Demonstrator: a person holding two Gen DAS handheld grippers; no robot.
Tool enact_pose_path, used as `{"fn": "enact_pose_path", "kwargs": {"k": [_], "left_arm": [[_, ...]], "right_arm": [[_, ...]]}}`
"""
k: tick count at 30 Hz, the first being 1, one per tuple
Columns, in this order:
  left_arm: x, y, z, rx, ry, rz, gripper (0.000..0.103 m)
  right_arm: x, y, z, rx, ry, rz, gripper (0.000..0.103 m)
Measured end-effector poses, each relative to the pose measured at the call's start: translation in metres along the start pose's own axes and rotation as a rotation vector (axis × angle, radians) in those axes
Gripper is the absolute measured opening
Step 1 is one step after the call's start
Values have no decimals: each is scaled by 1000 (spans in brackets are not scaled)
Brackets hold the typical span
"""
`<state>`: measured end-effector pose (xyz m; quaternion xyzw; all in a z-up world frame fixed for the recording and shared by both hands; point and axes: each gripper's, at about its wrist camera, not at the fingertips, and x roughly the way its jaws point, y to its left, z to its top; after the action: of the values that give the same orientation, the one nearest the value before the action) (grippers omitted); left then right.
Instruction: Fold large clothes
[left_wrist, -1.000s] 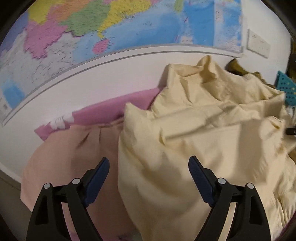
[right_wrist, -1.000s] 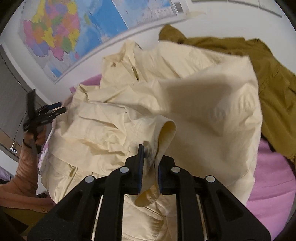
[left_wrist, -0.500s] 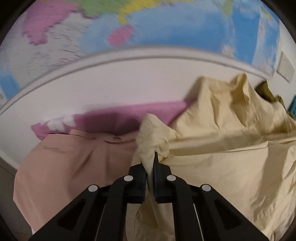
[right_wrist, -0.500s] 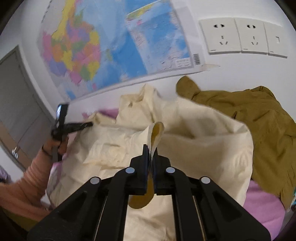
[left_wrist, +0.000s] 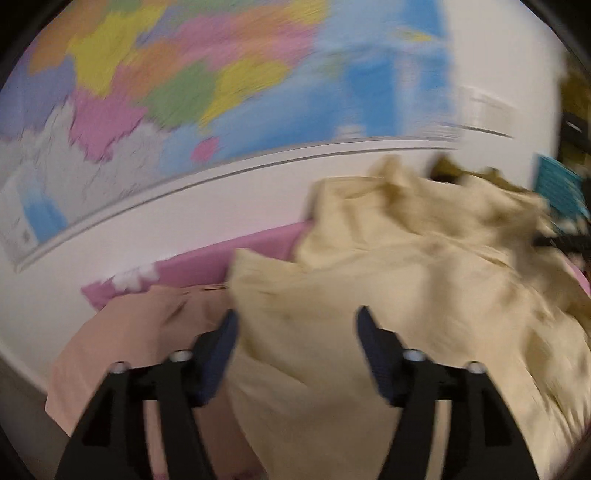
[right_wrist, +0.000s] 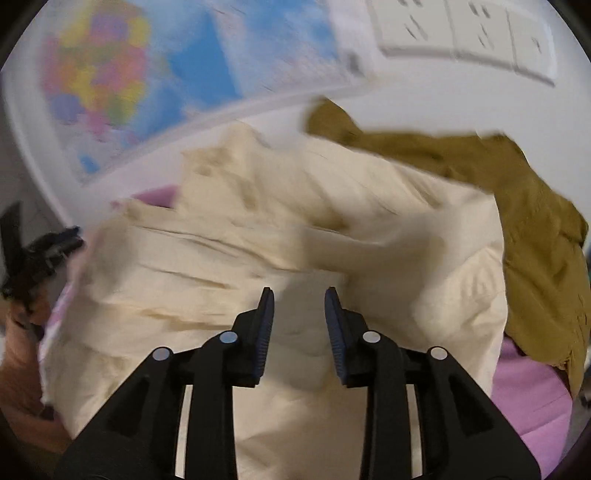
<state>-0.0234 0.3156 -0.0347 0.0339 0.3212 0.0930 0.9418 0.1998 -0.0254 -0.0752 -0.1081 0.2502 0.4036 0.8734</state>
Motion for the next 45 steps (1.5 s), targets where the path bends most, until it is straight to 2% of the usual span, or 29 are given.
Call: {"fn": "enact_pose_path", "kwargs": {"k": [3,5,8,10,13,15,16,17,19,21,23,25,28,33,35,37,41,45], "left_arm": [[-9,-30,-18,60,33,-94,68],[-3,-44,-27,101,58,-112,68],[27,-57,-40,152,143,-43,68],[54,-53,-46,126,210,10,68],[69,-54,-48,104,231,55,68],[63,-58,-47,112,221,78,68],[51,-57,-47,99,191,70,68],[41,-55,-48,80,165,46,68],[15,-44,-51,21,107,-12,73],[-12,-24,-61,-55,57,-56,79],[-33,-8,-72,-130,38,-89,80],[-46,3,-88,-187,54,-101,81],[-58,13,-117,-236,95,-111,83],[-59,10,-164,-361,174,-212,84],[-59,6,-173,-384,183,-251,84],[-61,4,-178,-406,174,-284,89],[-63,-3,-179,-420,188,-363,96],[-64,-17,-181,-406,194,-477,96]], "right_arm": [[5,28,-6,-93,42,58,29],[22,41,-9,-134,93,73,29],[63,43,-16,-154,184,17,29],[85,34,-16,-153,213,-28,23],[90,25,-10,-75,210,11,23],[74,28,-10,-77,188,20,27],[64,31,-13,-82,173,22,34],[47,34,-15,-91,140,26,43],[12,36,-22,-76,85,59,52],[-28,30,-36,-31,25,101,54],[-55,22,-53,18,-17,105,65],[-84,7,-77,81,-51,78,66],[-112,-20,-109,170,-64,35,75],[-121,-51,-159,318,-50,44,83],[-121,-56,-174,344,-41,69,85],[-115,-57,-182,368,-34,112,89],[-116,-53,-193,341,-39,137,92],[-108,-36,-190,282,-24,215,92]]}}
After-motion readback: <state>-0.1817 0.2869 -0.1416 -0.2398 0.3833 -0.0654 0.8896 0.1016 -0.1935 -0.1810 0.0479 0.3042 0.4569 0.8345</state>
